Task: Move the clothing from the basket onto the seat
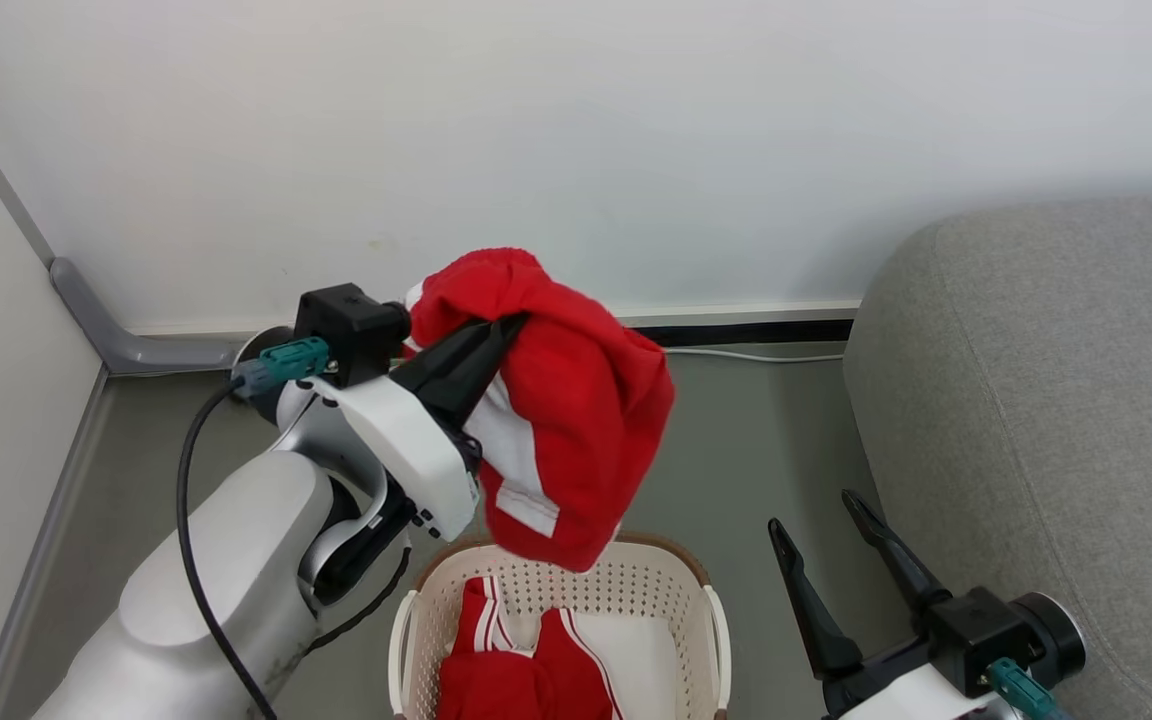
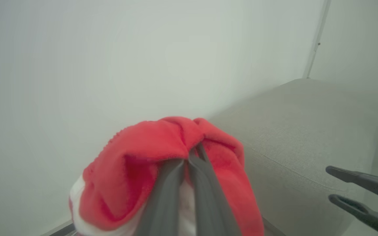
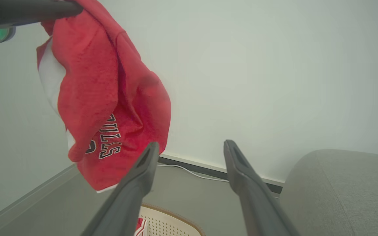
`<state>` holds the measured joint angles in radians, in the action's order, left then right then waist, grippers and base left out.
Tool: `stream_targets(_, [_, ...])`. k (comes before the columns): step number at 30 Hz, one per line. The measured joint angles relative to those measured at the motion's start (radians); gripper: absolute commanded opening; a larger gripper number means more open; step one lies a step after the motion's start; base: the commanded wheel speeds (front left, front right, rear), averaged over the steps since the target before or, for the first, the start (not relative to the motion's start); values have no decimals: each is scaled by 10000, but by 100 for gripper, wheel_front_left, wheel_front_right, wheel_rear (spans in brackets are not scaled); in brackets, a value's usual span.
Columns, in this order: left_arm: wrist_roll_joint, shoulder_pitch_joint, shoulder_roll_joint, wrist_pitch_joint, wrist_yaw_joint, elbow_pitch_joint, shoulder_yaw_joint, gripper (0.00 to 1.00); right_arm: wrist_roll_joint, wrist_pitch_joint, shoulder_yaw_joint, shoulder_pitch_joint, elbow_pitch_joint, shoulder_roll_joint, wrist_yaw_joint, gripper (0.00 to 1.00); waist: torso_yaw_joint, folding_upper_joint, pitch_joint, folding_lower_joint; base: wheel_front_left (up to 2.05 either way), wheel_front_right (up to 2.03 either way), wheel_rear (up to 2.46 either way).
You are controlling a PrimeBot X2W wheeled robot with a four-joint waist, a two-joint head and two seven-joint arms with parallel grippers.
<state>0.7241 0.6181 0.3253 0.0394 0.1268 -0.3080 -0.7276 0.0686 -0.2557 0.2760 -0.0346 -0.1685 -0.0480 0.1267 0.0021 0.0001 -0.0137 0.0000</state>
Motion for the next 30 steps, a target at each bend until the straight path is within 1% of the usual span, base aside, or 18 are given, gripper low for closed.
stream_targets(6, [245,473,-339,-408,-38,52,-21,0,113,0,46,60,2,-2,0,100,-20,0,-47,0,0,0,0])
stream_targets(14, [242,858,-370,-493,-48,-105,-29,0,236,0,305,81,159,-2,0,100,7,0,-29,0,0,0,0])
stream_targets(17, [245,858,-410,-479,-48,-219,-61,0,497,0,629,78,255,-4,0,100,31,0,-23,0,0,0,0])
stream_targets(18, [245,857,-449,-477,-48,-284,-107,0,554,0,907,49,286,-4,0,100,49,0,-9,0,0,0,0])
stream_targets(22, [245,857,-506,-462,-48,-412,-198,0,729,0,1170,-176,403,-6,2,100,102,0,0,0,0,0,0])
stream_targets(26, [245,857,-589,-433,-48,-523,-313,0,1225,0,1538,-542,215,-31,2,100,216,0,6,0,0,0,0])
stream_targets(28, [245,859,-640,-433,-46,-564,-374,0,1778,0,1797,-769,-36,-31,2,100,284,0,12,0,0,0,0])
stream_targets(30, [240,870,-679,-433,-46,-587,-466,0,2585,0,2117,-1059,-487,-40,2,100,360,0,17,0,0,0,0])
